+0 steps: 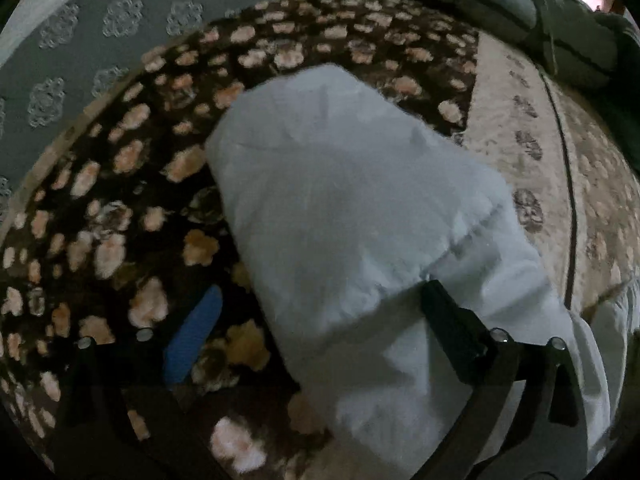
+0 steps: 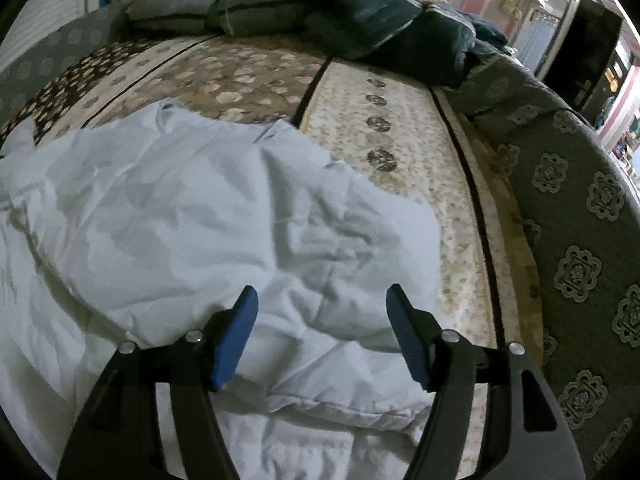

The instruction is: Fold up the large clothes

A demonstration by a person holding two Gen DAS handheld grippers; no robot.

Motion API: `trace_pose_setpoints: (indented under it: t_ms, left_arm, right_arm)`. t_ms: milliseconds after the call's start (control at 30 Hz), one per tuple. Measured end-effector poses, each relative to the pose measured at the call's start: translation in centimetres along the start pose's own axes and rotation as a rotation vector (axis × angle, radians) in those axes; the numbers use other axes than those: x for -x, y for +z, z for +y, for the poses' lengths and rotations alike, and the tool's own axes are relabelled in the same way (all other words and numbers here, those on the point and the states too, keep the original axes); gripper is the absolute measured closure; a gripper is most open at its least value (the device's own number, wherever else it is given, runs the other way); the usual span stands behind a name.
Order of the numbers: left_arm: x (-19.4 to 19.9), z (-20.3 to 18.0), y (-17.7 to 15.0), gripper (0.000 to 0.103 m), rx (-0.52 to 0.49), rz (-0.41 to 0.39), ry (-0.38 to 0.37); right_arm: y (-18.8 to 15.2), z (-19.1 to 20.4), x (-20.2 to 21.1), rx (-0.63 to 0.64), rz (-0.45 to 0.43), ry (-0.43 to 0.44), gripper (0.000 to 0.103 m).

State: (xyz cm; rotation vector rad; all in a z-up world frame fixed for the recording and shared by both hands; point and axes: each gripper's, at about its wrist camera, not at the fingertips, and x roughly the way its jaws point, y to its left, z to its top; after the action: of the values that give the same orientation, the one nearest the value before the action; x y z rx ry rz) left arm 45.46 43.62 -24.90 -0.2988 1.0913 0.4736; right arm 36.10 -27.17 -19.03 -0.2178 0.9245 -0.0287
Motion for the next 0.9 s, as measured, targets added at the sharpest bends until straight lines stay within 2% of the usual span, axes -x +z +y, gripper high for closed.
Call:
trace_pose_setpoints:
  t_ms: [67,100,133,167,233,300,433,533,667,833,900]
  left_arm:
    - [-1.0,0.2,-0.1,0.005,0.041,0.021,-0.049]
    - [-1.5,0.3,-0.2,0.022,0.057,0.036,-0.107]
    - [-1.4,0.4,-0.5,0.032,0.057,0.044,-0.132]
    - [-1.2,0.1,-0.7,0.037,0.044,0.04,-0.128]
    - [-0.4,-0.7,-0.8,0.074,0.006,0.042,-0.151]
    - [1.2,-1.0,-0.7,0.084,0.005,0.034,-0.176]
    - [6.3,-2.5,-0.1,0.088,-0.013,-0.036,-0.242]
    - [11.1,-5.7,-0.2,0.088,-0.098,-0.104,-0.277]
    - [16.8,-11.5,-1.9,0.088,-0.229,-0.17,-0.342]
    - [20.6,-18.0,-5.0,0.088,-0.331,-0.166,-0.412]
    - [22.2,-20.9,-6.4,0.088,-0.359,-0.16,-0.467]
  right_arm:
    - [-0.2,0.0,0.0,0.003,-0.003,0.001,0.033]
    - [-0.4,0.1,-0.2,0.006,0.0,0.003,0.033]
    - [-0.6,0.2,-0.3,0.011,0.004,0.004,0.033]
    - [-0.9,0.3,-0.4,0.02,0.008,0.006,0.033]
    - [-1.4,0.5,-0.4,0.025,0.008,0.01,0.033]
    - [-1.7,0.2,-0.3,0.017,0.002,0.02,0.033]
    - [-1.7,-0.3,0.1,0.01,-0.017,0.036,0.033]
    - [-1.7,-0.7,0.6,0.009,-0.041,0.048,0.033]
    - [-1.8,-1.5,1.1,-0.017,-0.059,0.08,0.033]
    - [-1.8,-2.4,2.0,-0.03,-0.083,0.099,0.033]
    - [-1.7,-3.2,2.4,-0.043,-0.096,0.102,0.033]
